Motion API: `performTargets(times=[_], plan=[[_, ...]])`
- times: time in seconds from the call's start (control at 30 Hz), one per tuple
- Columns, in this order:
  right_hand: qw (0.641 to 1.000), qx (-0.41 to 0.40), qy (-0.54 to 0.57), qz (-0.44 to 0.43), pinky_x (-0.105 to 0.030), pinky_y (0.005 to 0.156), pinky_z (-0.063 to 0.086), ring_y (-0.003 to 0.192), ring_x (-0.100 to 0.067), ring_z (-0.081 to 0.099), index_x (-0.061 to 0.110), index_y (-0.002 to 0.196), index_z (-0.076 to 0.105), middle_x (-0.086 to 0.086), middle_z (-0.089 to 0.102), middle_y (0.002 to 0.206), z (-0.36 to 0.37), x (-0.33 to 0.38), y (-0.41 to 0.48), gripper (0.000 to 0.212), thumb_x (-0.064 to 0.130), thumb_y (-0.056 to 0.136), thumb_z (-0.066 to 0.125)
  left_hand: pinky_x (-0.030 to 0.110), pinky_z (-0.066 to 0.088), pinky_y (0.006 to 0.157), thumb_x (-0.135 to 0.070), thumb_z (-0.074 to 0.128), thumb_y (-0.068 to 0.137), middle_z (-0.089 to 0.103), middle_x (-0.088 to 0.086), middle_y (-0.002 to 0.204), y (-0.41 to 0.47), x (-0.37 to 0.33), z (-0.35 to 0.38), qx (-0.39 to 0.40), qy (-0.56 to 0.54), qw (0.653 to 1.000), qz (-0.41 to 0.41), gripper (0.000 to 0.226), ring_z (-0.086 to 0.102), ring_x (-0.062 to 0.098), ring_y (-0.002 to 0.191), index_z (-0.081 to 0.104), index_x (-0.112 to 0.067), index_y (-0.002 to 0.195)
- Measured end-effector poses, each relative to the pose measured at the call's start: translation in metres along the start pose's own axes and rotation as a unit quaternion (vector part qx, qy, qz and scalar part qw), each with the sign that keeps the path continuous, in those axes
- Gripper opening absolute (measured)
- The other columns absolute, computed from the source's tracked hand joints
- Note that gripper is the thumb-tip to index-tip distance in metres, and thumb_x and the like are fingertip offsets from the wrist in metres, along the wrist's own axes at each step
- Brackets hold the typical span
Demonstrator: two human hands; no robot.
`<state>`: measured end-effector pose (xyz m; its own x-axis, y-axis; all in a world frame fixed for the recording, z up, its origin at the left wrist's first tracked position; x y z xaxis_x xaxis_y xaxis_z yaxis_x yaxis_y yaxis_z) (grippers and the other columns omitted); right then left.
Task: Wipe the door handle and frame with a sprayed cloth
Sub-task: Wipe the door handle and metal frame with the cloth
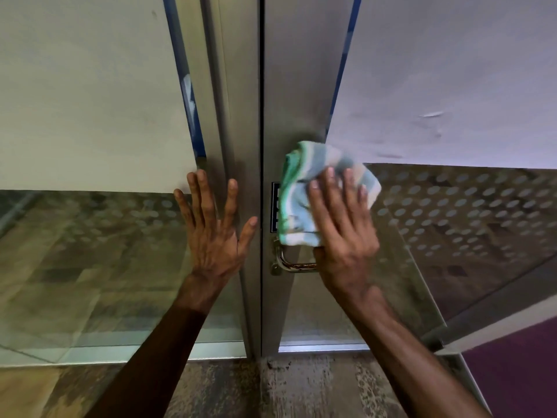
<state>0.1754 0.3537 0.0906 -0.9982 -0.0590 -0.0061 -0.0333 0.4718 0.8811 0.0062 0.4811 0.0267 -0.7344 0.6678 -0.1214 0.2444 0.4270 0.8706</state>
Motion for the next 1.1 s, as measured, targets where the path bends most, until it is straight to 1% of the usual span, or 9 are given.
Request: performTargets(times=[0.07,0.2,0.27,0.57,0.73,0.87,0.9,1.0,1.1], plan=[[0.997,0.040,-0.034,-0.057,-0.065,0.110,0.041,0.143,-0.044,0.042,0.001,0.144,0.054,-0.020,0.048,0.153,0.025,0.006,-0.003,0.040,0.001,0.105,0.042,0.065,-0.001,0.128,-0.056,0.034,0.110,-0.026,0.003,0.174,-0.003,0.002,0.000,-0.001,-0.005,1.000,0.003,0.073,-0.016,0.030,0.162,-0.005,-0.031,0.167],[0.988,0.050,-0.101,-0.102,-0.063,0.104,0.047,0.140,-0.040,0.047,0.003,0.142,0.057,-0.017,0.052,0.150,0.049,0.007,-0.020,0.052,0.010,0.093,0.072,0.067,0.001,0.127,-0.058,0.033,0.110,-0.025,0.004,0.174,-0.006,0.002,0.002,0.007,0.004,1.000,0.013,0.074,-0.016,0.030,0.162,-0.006,-0.032,0.167],[0.987,0.068,-0.097,-0.108,-0.061,0.102,0.049,0.139,-0.037,0.049,0.005,0.140,0.060,-0.015,0.053,0.149,0.054,0.008,-0.030,0.054,0.015,0.091,0.077,0.064,-0.002,0.127,-0.059,0.032,0.109,-0.027,0.003,0.174,-0.005,0.001,0.004,0.013,0.012,1.000,0.013,0.075,-0.018,0.029,0.162,-0.007,-0.032,0.167],[0.974,0.182,-0.071,-0.112,-0.061,0.103,0.049,0.142,-0.033,0.047,0.007,0.143,0.058,-0.012,0.051,0.153,0.065,0.017,-0.058,0.045,0.007,0.099,0.047,0.058,-0.011,0.128,-0.062,0.030,0.108,-0.031,0.002,0.172,0.001,0.001,0.007,0.009,0.039,0.999,0.018,0.077,-0.021,0.026,0.161,-0.013,-0.033,0.166],[0.965,0.230,-0.042,-0.121,-0.059,0.100,0.053,0.135,-0.029,0.056,0.009,0.134,0.067,-0.010,0.061,0.144,0.064,0.021,-0.062,0.049,0.008,0.091,0.044,0.056,-0.017,0.127,-0.064,0.029,0.108,-0.034,0.000,0.171,0.006,0.004,0.007,0.003,0.053,0.998,0.019,0.078,-0.025,0.025,0.160,-0.015,-0.034,0.165],[0.957,0.271,-0.002,-0.108,-0.059,0.102,0.052,0.134,-0.028,0.057,0.010,0.131,0.069,-0.009,0.063,0.141,0.056,0.018,-0.058,0.056,0.005,0.076,0.072,0.057,-0.017,0.127,-0.062,0.029,0.108,-0.033,0.000,0.171,0.008,0.004,0.008,-0.004,0.053,0.998,0.020,0.076,-0.024,0.025,0.160,-0.014,-0.034,0.165],[0.956,0.272,0.003,-0.105,-0.059,0.101,0.053,0.132,-0.029,0.059,0.010,0.129,0.070,-0.009,0.064,0.139,0.052,0.017,-0.056,0.056,0.005,0.073,0.073,0.057,-0.017,0.127,-0.062,0.028,0.108,-0.033,0.001,0.171,0.008,0.004,0.009,-0.007,0.054,0.998,0.019,0.076,-0.024,0.026,0.160,-0.013,-0.034,0.165],[0.968,0.234,0.027,-0.082,-0.058,0.096,0.055,0.127,-0.031,0.063,0.010,0.124,0.074,-0.009,0.068,0.134,0.031,0.014,-0.056,0.055,0.008,0.078,0.045,0.057,-0.018,0.127,-0.063,0.028,0.108,-0.032,0.002,0.172,0.008,0.005,0.011,-0.021,0.056,0.998,0.017,0.076,-0.024,0.027,0.160,-0.013,-0.034,0.165],[0.981,0.179,0.065,-0.035,-0.058,0.102,0.053,0.134,-0.031,0.057,0.008,0.130,0.069,-0.008,0.064,0.141,0.005,0.007,-0.062,0.052,-0.001,0.082,0.051,0.059,-0.016,0.127,-0.063,0.028,0.108,-0.030,0.004,0.172,0.007,0.004,0.013,-0.034,0.060,0.998,0.015,0.076,-0.023,0.029,0.161,-0.011,-0.033,0.166]])
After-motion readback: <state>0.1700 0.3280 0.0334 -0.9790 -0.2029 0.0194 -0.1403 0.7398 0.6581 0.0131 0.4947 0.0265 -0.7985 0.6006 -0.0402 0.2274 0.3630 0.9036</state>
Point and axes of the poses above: each hand's wrist, its own y-axis towards the middle knuckle, its own z-axis out of the palm, x = y × z, the point moved 6 cm from there along y, towards the middle knuckle
